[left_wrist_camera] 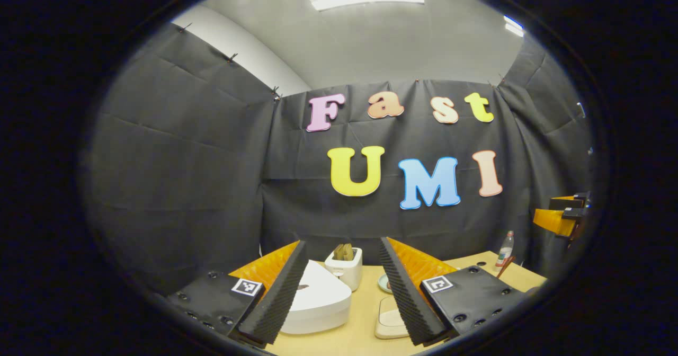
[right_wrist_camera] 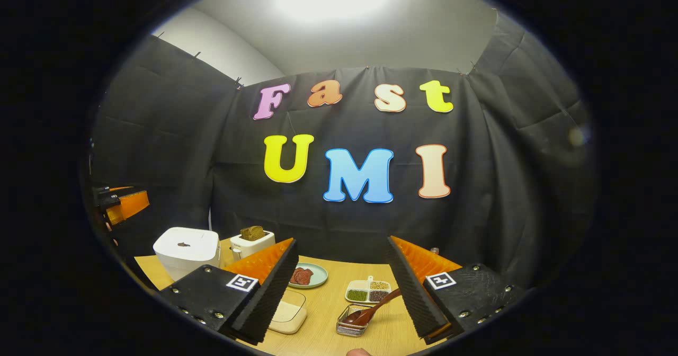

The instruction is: Close the left gripper, press the button to open the rice cooker; take a wooden spoon from the chopstick holder with the right hand, scoop a spoonful of rice and pour it into the rice cooker, then put the wooden spoon back into the chopstick holder.

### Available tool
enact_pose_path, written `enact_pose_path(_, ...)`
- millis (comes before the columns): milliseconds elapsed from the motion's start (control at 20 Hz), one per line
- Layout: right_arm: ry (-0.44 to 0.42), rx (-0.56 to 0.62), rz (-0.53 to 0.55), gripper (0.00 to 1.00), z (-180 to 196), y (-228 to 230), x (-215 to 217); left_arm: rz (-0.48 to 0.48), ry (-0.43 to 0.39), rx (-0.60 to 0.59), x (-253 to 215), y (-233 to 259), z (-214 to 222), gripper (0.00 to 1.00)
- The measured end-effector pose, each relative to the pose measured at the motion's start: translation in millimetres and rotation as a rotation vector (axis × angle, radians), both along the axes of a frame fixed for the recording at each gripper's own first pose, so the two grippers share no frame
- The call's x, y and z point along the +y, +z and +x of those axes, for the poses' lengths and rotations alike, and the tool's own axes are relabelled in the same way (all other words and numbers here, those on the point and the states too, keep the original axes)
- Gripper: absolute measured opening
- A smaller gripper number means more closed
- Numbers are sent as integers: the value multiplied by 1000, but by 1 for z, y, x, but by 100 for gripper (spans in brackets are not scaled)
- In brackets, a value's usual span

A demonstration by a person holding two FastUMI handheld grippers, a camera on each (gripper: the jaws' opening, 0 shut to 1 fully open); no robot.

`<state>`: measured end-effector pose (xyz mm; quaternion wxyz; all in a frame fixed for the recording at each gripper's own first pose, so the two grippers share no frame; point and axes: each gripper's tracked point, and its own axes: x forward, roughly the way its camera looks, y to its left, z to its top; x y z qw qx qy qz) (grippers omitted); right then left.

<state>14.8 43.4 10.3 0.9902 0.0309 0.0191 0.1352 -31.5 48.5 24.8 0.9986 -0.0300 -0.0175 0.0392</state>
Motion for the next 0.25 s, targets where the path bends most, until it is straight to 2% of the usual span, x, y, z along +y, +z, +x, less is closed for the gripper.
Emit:
enact_pose_path(150,-9,-5,1,99,1,3,2,-4,-7,0,2,0,3,99)
enact_pose_path(200,-12,-7,0,99,2,4,3,-4,-5,-1,3,0,3,94)
enact_pose_path(250,-13,-9,0,99,2,4,3,-5,-5,-2,5,1,4,98)
